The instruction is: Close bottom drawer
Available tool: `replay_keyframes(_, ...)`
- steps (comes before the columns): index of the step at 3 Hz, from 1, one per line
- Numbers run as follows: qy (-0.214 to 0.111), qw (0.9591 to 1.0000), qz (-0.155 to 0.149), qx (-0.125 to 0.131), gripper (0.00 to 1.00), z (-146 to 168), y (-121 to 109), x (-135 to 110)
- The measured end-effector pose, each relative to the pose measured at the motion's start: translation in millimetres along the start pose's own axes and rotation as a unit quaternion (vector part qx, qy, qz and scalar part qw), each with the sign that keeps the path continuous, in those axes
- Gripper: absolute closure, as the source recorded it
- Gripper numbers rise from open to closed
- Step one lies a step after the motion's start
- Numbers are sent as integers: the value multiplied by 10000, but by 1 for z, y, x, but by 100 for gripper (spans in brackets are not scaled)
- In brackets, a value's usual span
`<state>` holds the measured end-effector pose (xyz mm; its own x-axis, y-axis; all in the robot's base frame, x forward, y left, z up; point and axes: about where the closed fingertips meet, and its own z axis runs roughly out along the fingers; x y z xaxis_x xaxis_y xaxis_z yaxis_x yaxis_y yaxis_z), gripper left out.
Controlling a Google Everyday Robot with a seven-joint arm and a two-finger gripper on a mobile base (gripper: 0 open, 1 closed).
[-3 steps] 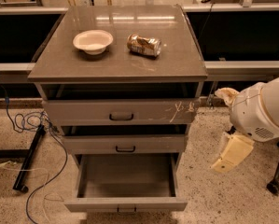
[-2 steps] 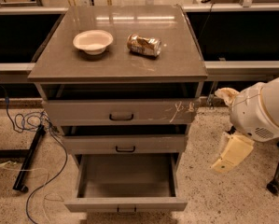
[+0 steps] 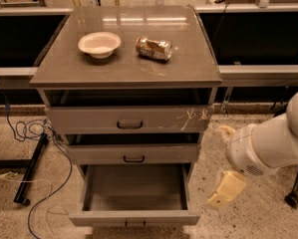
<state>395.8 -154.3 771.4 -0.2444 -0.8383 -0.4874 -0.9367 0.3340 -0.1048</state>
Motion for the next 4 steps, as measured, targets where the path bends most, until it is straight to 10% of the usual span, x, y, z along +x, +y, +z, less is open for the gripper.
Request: replay_keyframes(4,-173,9997,73,-126,0,101,14,37)
